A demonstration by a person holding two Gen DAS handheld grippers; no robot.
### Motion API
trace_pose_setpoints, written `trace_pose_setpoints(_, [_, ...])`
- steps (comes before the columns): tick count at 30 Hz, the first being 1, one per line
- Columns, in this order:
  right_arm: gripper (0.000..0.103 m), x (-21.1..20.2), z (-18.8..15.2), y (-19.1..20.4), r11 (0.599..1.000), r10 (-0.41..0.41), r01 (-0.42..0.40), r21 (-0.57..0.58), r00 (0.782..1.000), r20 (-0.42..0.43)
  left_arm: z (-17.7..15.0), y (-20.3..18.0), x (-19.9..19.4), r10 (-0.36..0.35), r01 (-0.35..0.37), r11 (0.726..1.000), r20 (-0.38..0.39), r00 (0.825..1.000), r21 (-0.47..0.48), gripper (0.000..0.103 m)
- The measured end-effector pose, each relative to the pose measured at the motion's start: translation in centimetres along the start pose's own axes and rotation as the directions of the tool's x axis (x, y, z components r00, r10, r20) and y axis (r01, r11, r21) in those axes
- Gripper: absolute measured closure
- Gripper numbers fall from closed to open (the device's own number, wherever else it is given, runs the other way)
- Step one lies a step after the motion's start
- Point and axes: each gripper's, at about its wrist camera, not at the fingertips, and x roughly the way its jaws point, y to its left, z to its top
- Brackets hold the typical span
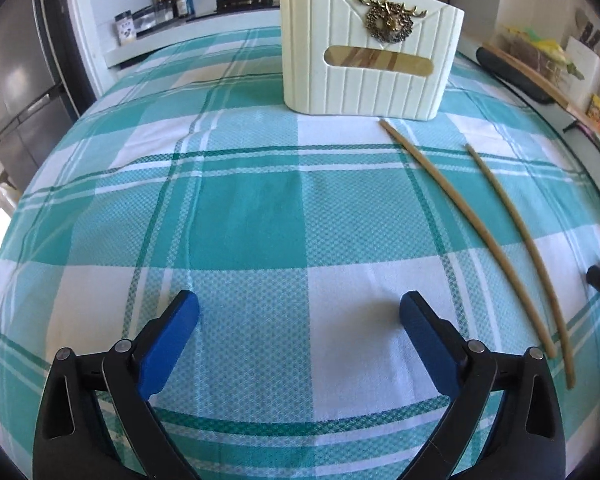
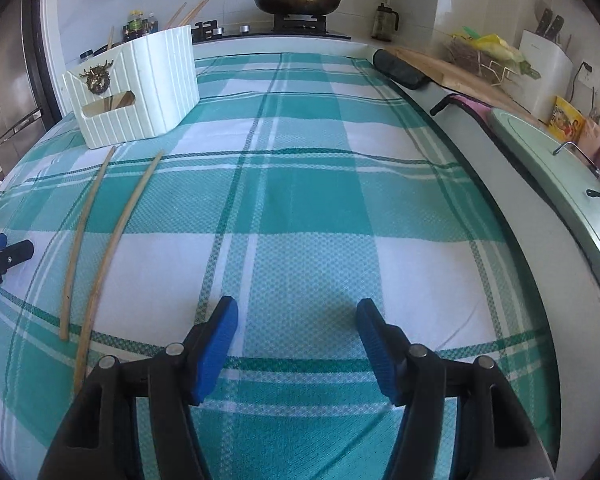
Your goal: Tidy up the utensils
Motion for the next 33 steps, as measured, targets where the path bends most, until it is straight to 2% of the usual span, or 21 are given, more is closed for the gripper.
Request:
trace_pose_setpoints(11, [0.035, 0.4, 0.1, -0.2, 1.000, 0.006, -0.006, 0.030, 1.000, -0.006, 0.0, 0.2, 0.0, -0.011, 0.011, 1.000, 0.010, 1.000, -0.017, 0.002])
trace_pose_setpoints(14, [0.035, 0.4, 0.1, -0.2, 1.000, 0.004, -0.004, 0.029, 1.000, -0.006, 0.5, 0.2, -2.0, -0.032, 0.043, 0.995, 0.118, 0.993, -0.089, 0.002])
trace_pose_setpoints(16, [0.035, 0.4, 0.1, -0.3, 1.000, 0.004, -0.004, 0.029, 1.000, -0.006, 1.5, -0.8, -3.1, -0.081, 0.098, 0.990, 0.159, 0.984, -0.103, 0.002])
trace_pose_setpoints(18, [0.035, 0.4, 0.1, -0.2, 1.000, 0.004, -0.004, 0.028, 1.000, -0.005, 2.8, -2.5, -3.0, -0.134, 0.146, 0.986, 0.138, 0.981, -0.084, 0.002])
trace_pose_setpoints(20, [0.035, 0.5, 0.1, -0.2, 1.000, 0.004, -0.004, 0.028, 1.000, -0.005, 3.8, -4.3, -2.3, -0.150, 0.158, 0.985, 0.115, 0.982, -0.064, 0.002])
trace_pose_setpoints(22, [0.035, 0.4, 0.1, -0.2, 1.000, 0.005, -0.005, 0.029, 1.000, -0.005, 4.5, -6.0, -1.1, -0.116, 0.119, 0.992, 0.096, 0.989, -0.029, 0.003])
trace_pose_setpoints(24, [0.035, 0.4, 0.1, -0.2, 1.000, 0.005, -0.005, 0.029, 1.000, -0.005, 4.7, -7.3, 0.2, -0.084, 0.085, 0.996, 0.064, 0.994, 0.000, 0.013])
trace_pose_setpoints(28, [0.035, 0.4, 0.1, -0.2, 1.000, 0.005, -0.005, 0.028, 1.000, -0.005, 4.1, -9.6, 1.7, -0.038, 0.036, 0.995, 0.022, 0.999, 0.090, 0.018])
trace_pose_setpoints(29, [0.035, 0.4, 0.1, -0.2, 1.000, 0.005, -0.005, 0.028, 1.000, -0.005, 3.7, -10.0, 1.8, -0.031, 0.029, 0.993, 0.020, 0.999, 0.117, 0.027])
trace_pose_setpoints(30, [0.035, 0.4, 0.1, -0.2, 1.000, 0.005, -0.005, 0.028, 1.000, -0.005, 3.4, -10.1, 1.5, -0.050, 0.045, 0.991, 0.038, 0.998, 0.128, 0.041])
trace_pose_setpoints(31, [0.035, 0.4, 0.1, -0.2, 1.000, 0.005, -0.005, 0.028, 1.000, -0.005, 3.3, -10.2, 1.3, -0.060, 0.054, 0.989, 0.038, 0.997, 0.140, 0.049])
trace_pose_setpoints(33, [0.035, 0.4, 0.1, -0.2, 1.000, 0.005, -0.005, 0.028, 1.000, -0.005, 3.1, -10.3, 1.0, -0.068, 0.061, 0.985, 0.038, 0.997, 0.163, 0.088])
